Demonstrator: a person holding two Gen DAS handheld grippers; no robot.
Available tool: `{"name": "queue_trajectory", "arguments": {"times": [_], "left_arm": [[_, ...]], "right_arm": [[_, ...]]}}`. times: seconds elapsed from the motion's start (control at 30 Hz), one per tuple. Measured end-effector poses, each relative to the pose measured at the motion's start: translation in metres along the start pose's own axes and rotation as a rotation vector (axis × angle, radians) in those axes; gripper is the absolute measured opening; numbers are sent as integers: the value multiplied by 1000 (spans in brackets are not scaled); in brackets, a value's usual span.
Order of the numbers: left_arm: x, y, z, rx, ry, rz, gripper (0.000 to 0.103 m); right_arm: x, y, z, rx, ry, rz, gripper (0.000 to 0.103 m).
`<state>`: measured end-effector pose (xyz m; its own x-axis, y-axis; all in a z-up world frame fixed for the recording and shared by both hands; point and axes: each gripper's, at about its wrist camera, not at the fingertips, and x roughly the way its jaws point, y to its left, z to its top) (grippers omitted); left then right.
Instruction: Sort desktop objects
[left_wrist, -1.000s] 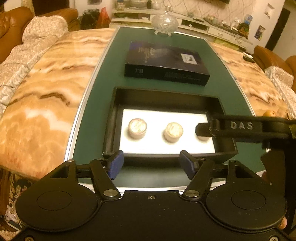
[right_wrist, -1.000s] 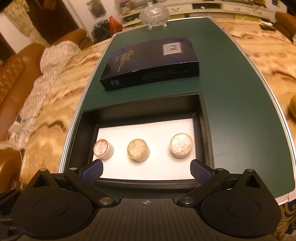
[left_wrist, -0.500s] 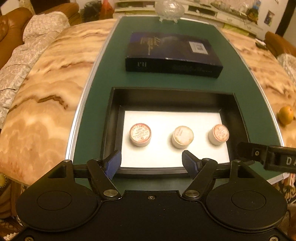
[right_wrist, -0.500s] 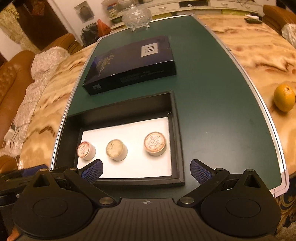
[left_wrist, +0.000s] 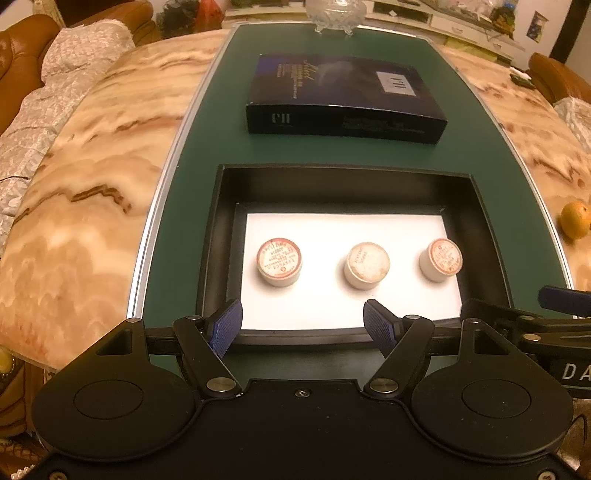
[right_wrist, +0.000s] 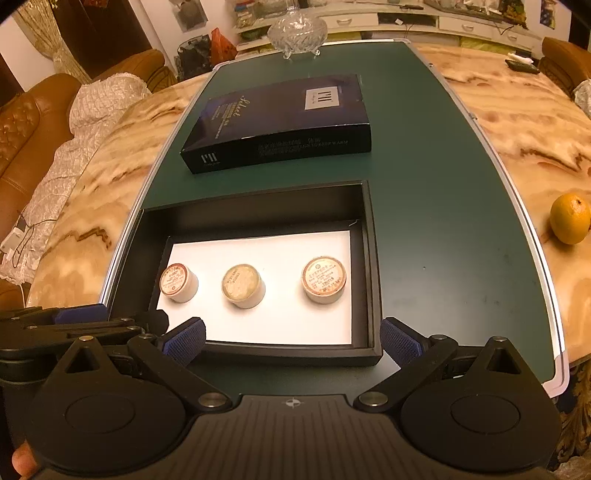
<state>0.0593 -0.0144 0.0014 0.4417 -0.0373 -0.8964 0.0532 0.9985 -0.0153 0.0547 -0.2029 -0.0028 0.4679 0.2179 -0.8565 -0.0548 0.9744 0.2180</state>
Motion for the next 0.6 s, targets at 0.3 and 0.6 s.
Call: {"name": "queue_trajectory", "arguments": {"times": [0.3, 0.6], "left_arm": [[-4, 7, -8, -9, -3, -3, 72], [-15, 17, -27, -17, -14, -12, 72]], "right_arm": [[-2, 10, -8, -21, 1, -6, 103], [-9, 21, -23, -49, -11, -28, 103]]}}
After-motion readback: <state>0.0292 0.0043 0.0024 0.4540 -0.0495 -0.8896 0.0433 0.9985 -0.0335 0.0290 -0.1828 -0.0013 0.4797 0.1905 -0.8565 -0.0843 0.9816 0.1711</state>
